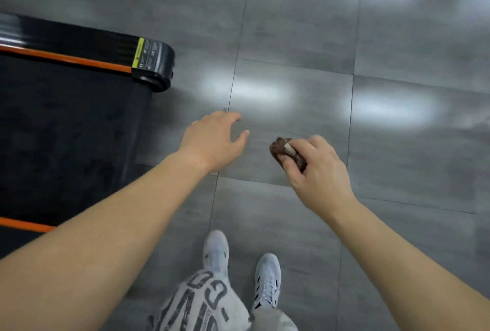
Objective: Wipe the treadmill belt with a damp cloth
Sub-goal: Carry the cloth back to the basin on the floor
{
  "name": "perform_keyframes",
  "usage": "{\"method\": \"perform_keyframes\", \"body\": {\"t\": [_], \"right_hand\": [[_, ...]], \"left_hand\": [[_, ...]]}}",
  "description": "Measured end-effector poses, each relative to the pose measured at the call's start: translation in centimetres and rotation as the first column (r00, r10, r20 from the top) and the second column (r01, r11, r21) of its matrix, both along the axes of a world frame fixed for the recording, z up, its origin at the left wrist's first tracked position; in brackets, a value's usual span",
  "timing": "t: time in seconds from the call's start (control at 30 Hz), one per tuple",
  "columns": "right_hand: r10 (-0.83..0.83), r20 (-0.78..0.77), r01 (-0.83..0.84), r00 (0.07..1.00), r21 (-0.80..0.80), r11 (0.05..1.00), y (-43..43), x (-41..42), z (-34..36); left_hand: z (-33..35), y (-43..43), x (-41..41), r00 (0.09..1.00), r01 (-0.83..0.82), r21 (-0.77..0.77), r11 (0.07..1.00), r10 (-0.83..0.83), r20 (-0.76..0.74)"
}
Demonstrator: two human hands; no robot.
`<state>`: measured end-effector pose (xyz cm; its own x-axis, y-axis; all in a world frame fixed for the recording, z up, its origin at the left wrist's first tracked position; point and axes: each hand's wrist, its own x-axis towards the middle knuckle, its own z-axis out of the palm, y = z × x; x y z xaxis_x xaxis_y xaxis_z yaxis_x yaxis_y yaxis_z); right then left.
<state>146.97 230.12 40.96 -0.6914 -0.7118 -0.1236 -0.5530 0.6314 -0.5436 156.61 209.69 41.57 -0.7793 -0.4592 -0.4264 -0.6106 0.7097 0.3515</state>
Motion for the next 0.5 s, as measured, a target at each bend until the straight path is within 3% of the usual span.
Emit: {"method": "perform_keyframes", "body": {"t": [0.5], "right_hand": [[-0.096,-0.025,0.096,0.995,-0.027,0.995,-24.7,-26.8,1.3]], "left_hand": [[0.5,-27.6,-27.3,0.988,0.149,-0.022,0.989,-0.148,0.034]]}}
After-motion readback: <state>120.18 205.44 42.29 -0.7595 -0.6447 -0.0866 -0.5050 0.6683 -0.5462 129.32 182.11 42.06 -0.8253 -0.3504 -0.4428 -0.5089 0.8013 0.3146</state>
